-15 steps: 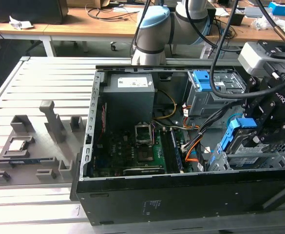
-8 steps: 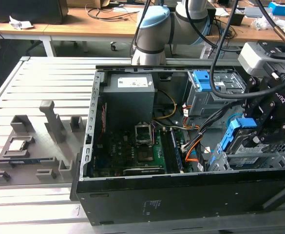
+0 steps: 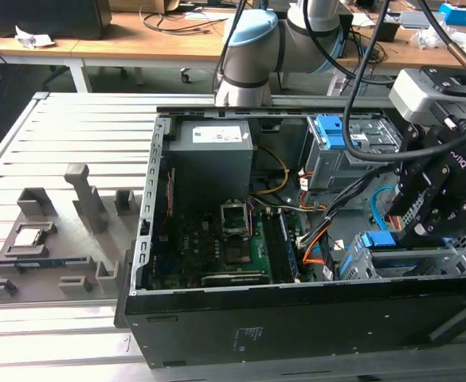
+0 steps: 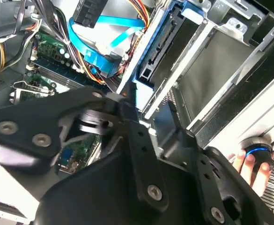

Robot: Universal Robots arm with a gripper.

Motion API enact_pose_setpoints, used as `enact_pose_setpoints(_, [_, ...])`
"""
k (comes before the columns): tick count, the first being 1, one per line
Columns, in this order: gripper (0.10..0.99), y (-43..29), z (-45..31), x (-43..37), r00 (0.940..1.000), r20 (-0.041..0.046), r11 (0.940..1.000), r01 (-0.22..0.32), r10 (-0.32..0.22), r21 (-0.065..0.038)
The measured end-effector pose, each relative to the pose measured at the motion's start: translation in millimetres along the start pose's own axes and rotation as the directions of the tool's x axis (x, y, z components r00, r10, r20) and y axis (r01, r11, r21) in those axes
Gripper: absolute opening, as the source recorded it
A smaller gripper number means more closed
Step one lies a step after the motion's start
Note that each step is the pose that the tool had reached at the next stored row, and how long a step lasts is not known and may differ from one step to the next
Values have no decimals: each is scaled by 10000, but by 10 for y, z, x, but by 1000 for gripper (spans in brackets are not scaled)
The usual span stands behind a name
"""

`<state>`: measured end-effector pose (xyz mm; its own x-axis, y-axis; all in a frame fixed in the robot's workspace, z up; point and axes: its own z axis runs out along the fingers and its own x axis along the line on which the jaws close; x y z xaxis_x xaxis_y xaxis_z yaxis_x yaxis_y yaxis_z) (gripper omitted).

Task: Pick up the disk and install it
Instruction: 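Insert the disk into the insertion slot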

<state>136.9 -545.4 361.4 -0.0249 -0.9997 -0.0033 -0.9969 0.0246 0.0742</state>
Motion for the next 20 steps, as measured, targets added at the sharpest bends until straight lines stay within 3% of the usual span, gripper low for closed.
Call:
enact_pose_setpoints(4, [239,0,1,0,10000,0,10000,0,0,0])
enact_pose_setpoints(5, [106,0,2,0,10000,1,10000,0,0,0])
enact_pose_setpoints(14, [106,-15,2,-15,10000,-24,10000,-1,1,1])
enact_pose_setpoints(17, [106,-80,-2,-56,10000,-87,10000,-6,6,2])
enact_pose_setpoints(20, [106,-207,-12,-98,9999,-129,10000,-10,10,4])
